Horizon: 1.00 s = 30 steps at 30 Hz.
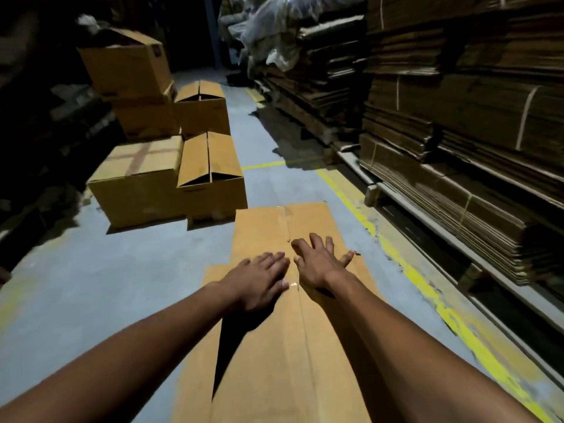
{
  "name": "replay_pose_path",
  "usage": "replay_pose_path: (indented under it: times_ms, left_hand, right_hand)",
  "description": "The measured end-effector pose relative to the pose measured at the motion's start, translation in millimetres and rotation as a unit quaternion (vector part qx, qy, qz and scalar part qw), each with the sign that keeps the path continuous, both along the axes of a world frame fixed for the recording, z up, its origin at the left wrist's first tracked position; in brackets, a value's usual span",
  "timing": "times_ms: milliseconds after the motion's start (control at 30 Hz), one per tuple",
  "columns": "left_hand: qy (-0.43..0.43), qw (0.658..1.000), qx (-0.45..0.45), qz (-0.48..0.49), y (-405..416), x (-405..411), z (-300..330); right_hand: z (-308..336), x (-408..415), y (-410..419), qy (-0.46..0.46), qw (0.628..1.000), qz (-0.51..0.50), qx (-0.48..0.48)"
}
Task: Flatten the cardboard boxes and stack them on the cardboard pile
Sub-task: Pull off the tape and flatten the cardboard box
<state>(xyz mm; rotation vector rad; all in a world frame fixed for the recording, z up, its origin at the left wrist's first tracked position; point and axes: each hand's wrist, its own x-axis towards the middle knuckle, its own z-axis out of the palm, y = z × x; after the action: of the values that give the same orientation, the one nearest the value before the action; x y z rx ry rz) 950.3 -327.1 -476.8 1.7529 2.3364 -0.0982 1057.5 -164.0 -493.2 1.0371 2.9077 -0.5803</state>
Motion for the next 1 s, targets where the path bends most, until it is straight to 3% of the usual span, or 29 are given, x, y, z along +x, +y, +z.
replay_pose_path:
  times_ms: [267,467,1000]
  left_hand:
    - [-0.056,0.974,0.127,0.177,103,-80,-25]
    - [-0.067,0.954,0.175,0.233,149,-117,-29]
    - [-0.164,0.951,0.11,0.237,175,-130,13]
  right_hand:
    - [-5,-68,65,0.049,0.997,-0.063,-0.006]
    - [-6,-98,92,0.074,0.991,-0.107,0.006]
    - [7,-112,117,0.051,0.982,-0.151,-0.097]
